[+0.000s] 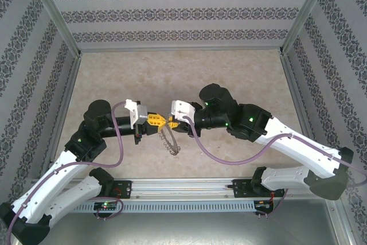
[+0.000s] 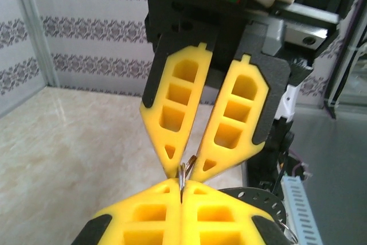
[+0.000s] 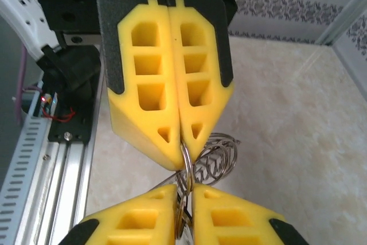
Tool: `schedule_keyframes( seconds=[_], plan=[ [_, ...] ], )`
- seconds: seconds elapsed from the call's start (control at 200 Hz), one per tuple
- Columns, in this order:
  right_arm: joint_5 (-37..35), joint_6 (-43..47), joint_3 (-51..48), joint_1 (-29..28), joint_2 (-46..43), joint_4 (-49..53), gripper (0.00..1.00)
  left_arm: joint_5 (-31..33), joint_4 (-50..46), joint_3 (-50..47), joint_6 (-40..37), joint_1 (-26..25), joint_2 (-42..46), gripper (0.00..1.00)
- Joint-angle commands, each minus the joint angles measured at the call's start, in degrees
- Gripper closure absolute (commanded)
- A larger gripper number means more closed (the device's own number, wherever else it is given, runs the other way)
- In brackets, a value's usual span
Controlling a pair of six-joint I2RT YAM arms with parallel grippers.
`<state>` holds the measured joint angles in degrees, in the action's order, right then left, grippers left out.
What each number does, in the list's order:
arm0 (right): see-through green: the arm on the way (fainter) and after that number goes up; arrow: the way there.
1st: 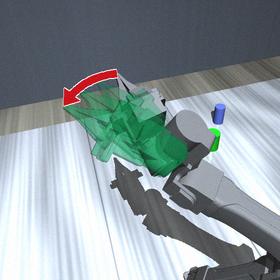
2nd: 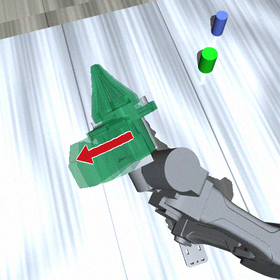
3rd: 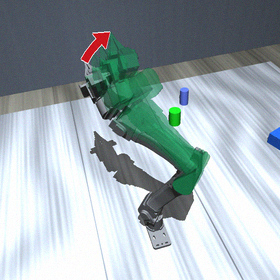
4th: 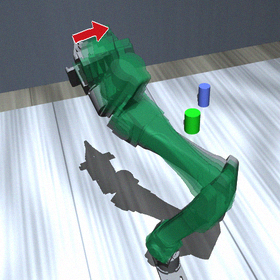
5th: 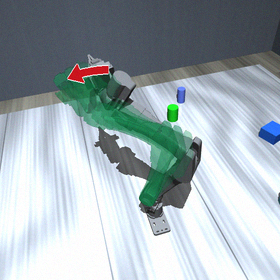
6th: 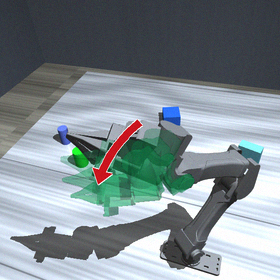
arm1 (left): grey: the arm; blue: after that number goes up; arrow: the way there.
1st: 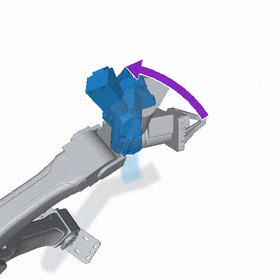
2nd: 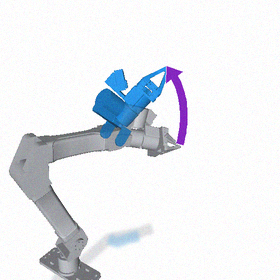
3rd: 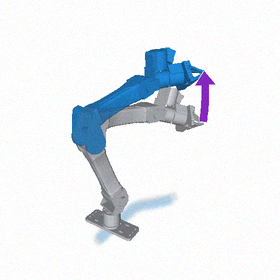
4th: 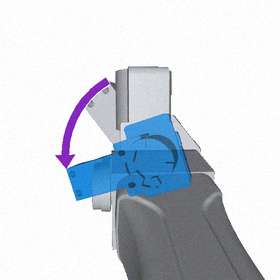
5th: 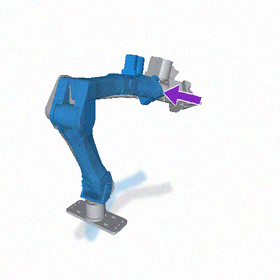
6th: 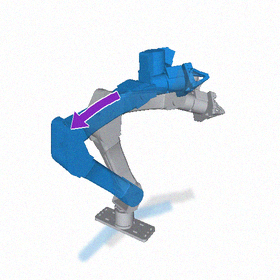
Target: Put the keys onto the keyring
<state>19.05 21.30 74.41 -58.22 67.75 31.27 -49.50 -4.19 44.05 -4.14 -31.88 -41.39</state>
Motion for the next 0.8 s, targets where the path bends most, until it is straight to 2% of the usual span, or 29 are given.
schedule_keyframes(
  seconds=[0.0, 0.11, 0.245, 0.305, 0.385, 0.445, 0.565, 0.615, 0.709, 0.754, 0.794],
  plan=[
    [5.8, -2.3, -1.5, 0.1, -0.9, -3.5, 0.87, -2.2, 10.4, 0.0, 4.8, -0.3, 0.9, 1.0],
    [6.3, -2.5, -1.8, 0.4, -0.9, -4.5, 0.88, -2.6, 9.8, -0.3, 4.7, -0.4, 0.9, 1.0],
    [5.4, -2.2, -1.6, 0.5, -1.2, -4.6, 1.0, -1.7, 6.7, 0.3, 2.9, -0.3, 0.3, 1.0],
    [4.4, -1.6, -1.5, 0.5, -1.6, -4.3, 1.0, 0.1, 1.3, 1.9, -0.2, -0.3, -0.4, 1.0],
    [1.6, 0.0, 0.1, 0.5, -1.2, -1.6, 1.0, 3.8, -8.5, 5.1, -6.0, -0.3, -2.3, 0.88],
    [-0.6, 1.5, 2.1, 0.3, 0.0, 1.6, 1.0, 6.8, -14.4, 7.4, -9.3, -0.3, -3.9, 0.86],
    [-5.8, 4.5, 6.3, -0.8, 3.1, 7.9, 1.0, 10.5, -20.9, 11.0, -13.1, -0.3, -6.9, 0.86],
    [-7.4, 5.2, 7.8, -1.3, 4.5, 9.8, 1.0, 11.3, -22.5, 12.0, -13.7, -0.3, -7.9, 0.9],
    [-7.2, 5.7, 8.8, -1.7, 5.2, 9.8, 1.0, 12.5, -23.2, 12.4, -14.0, -0.4, -8.9, 0.93],
    [-6.9, 5.6, 8.8, -1.7, 5.3, 9.6, 1.0, 12.3, -22.8, 12.4, -13.8, -0.4, -8.8, 1.0],
    [-6.7, 5.6, 8.8, -1.8, 5.3, 9.3, 1.0, 11.7, -22.4, 12.2, -13.6, -0.4, -8.7, 1.0]
  ],
)
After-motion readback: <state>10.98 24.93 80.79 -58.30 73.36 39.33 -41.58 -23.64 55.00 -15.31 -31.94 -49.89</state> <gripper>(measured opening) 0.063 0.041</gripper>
